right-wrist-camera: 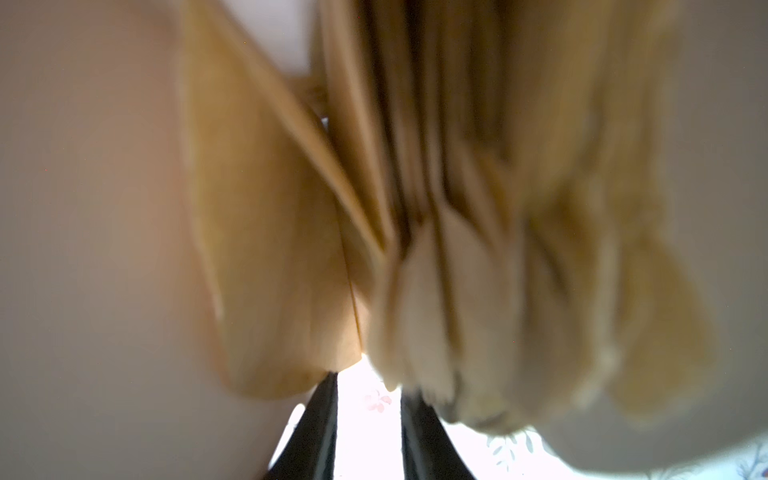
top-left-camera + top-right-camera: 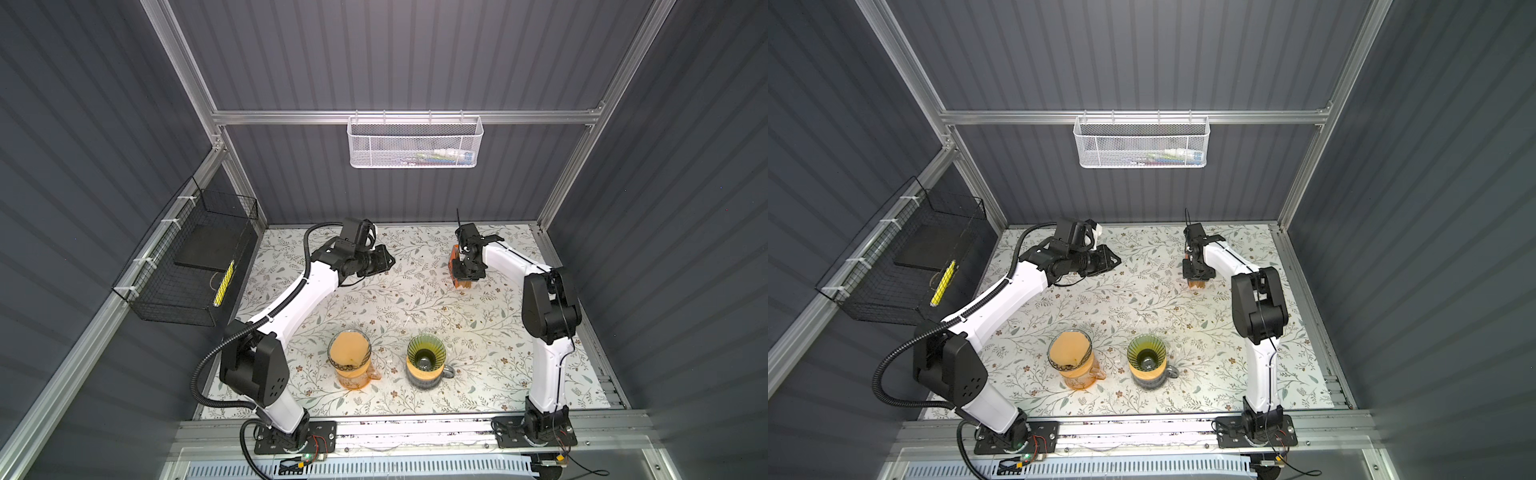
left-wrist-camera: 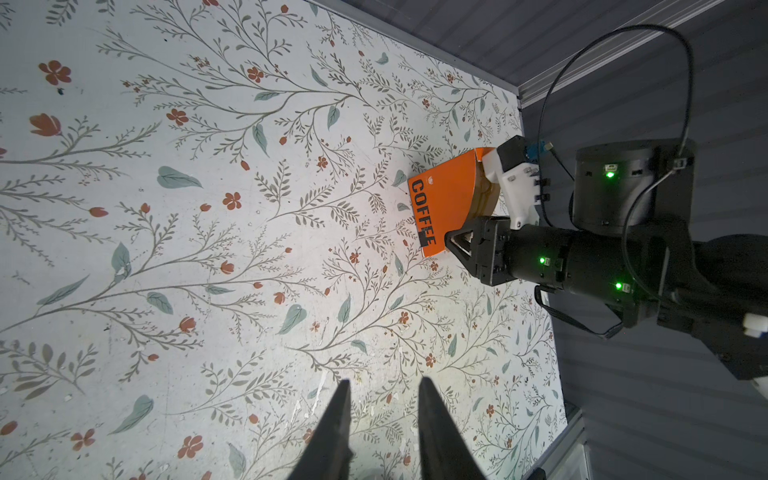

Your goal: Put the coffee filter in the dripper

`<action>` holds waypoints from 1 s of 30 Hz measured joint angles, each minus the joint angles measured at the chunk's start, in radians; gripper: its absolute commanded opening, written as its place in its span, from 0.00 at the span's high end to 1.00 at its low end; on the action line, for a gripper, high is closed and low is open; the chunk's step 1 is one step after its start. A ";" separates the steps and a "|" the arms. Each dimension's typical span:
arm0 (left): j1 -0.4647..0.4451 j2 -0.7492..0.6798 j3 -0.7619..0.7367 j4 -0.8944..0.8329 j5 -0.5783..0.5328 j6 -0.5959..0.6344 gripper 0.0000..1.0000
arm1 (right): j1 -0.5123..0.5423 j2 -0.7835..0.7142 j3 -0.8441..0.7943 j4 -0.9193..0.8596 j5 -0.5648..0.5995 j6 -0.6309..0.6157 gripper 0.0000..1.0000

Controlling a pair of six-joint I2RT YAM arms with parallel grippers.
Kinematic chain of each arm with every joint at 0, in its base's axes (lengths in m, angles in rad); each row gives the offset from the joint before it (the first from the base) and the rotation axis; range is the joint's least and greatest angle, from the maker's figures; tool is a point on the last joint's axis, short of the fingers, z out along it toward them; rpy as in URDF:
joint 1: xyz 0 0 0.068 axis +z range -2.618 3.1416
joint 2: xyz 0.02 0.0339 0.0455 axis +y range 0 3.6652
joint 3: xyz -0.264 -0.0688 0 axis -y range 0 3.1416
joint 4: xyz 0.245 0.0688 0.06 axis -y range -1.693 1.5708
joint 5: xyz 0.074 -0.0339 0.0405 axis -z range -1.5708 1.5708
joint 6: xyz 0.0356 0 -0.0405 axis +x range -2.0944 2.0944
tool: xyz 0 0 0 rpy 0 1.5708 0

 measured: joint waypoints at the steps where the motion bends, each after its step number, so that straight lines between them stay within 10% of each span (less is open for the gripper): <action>1: 0.000 0.000 0.000 0.000 0.000 0.000 0.71 | 0.000 0.000 0.000 0.000 0.001 0.000 0.69; 18: 0.000 0.000 0.000 0.000 0.000 0.000 0.71 | 0.000 0.000 0.000 0.005 0.021 -0.008 0.65; 30: 0.005 0.000 0.000 0.000 0.001 0.000 0.71 | 0.000 0.010 0.005 0.021 0.021 -0.019 0.80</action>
